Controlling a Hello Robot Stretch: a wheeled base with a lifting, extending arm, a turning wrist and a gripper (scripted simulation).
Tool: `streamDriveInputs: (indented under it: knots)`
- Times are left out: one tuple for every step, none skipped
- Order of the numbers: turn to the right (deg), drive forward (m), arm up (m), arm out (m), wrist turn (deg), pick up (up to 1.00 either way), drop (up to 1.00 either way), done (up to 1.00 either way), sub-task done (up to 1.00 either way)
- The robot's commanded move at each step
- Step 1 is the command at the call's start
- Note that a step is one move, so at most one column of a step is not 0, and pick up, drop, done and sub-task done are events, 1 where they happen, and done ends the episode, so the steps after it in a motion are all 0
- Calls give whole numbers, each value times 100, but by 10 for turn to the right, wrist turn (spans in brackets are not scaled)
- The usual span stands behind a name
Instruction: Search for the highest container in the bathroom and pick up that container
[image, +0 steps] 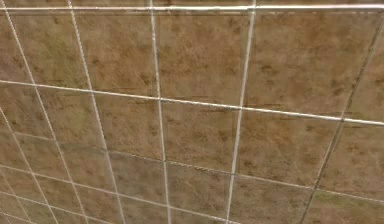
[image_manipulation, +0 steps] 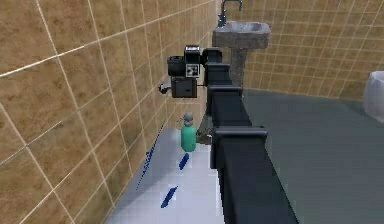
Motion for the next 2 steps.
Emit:
streamDriveInputs:
  knots:
    - [0,0,-12,0,0,0,0,0,0]
    - [0,0,0,0,0,100,0,0,0]
